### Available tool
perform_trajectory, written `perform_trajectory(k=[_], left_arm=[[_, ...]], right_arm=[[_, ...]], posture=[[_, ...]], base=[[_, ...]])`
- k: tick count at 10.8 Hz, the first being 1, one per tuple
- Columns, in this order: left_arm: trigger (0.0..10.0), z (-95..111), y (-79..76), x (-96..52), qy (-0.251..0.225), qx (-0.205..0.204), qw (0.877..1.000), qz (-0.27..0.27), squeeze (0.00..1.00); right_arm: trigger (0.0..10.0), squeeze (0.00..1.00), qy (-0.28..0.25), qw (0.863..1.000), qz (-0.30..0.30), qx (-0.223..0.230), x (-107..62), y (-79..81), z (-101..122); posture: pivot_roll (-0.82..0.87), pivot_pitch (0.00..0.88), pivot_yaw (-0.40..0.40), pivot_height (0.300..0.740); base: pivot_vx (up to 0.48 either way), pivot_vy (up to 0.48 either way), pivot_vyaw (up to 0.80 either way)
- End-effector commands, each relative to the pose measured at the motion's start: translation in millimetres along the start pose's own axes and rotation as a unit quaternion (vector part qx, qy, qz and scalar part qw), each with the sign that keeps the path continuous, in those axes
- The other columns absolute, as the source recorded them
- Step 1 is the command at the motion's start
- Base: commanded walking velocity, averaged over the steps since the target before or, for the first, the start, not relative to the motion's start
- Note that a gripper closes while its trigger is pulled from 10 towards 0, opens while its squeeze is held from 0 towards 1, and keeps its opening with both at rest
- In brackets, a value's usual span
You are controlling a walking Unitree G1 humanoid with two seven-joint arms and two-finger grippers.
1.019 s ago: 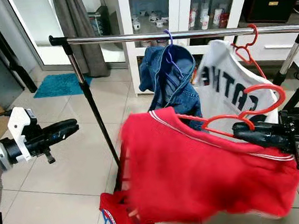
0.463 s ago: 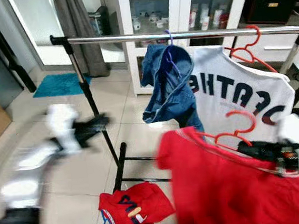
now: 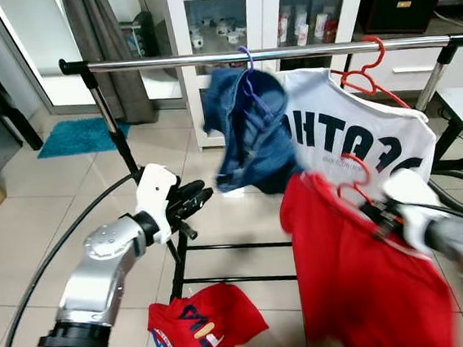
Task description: Hang hanger
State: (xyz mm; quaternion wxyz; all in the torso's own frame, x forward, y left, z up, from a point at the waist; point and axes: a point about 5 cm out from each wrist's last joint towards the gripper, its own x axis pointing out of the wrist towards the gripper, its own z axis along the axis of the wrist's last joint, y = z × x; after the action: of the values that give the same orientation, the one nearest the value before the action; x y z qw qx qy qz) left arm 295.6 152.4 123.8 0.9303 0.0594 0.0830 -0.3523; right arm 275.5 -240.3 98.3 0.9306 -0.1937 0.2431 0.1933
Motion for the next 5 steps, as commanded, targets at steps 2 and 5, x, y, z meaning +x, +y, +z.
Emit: perform_trajectory(k=[2,5], left_arm=[[10.0,0.9,-6.2,0.5,0.009,0.012,1.0,-0.001,0.0],[10.0,-4.9,-4.1,-8.5,0.024,0.018,0.999,0.016,0.0]], right_arm=[[10.0,0.0,-0.005,0.998,-0.062,-0.009,18.8,-9.9,18.8],[10.0,0.0,0.04,0.998,0.051,-0.015,5.8,12.1,-12.7]], posture=[[-0.06,0.03,0.057,0.74],[-0.05,0.034,0.042,0.74]], base=[[0.0,0.0,0.0],[0.0,0.0,0.0]])
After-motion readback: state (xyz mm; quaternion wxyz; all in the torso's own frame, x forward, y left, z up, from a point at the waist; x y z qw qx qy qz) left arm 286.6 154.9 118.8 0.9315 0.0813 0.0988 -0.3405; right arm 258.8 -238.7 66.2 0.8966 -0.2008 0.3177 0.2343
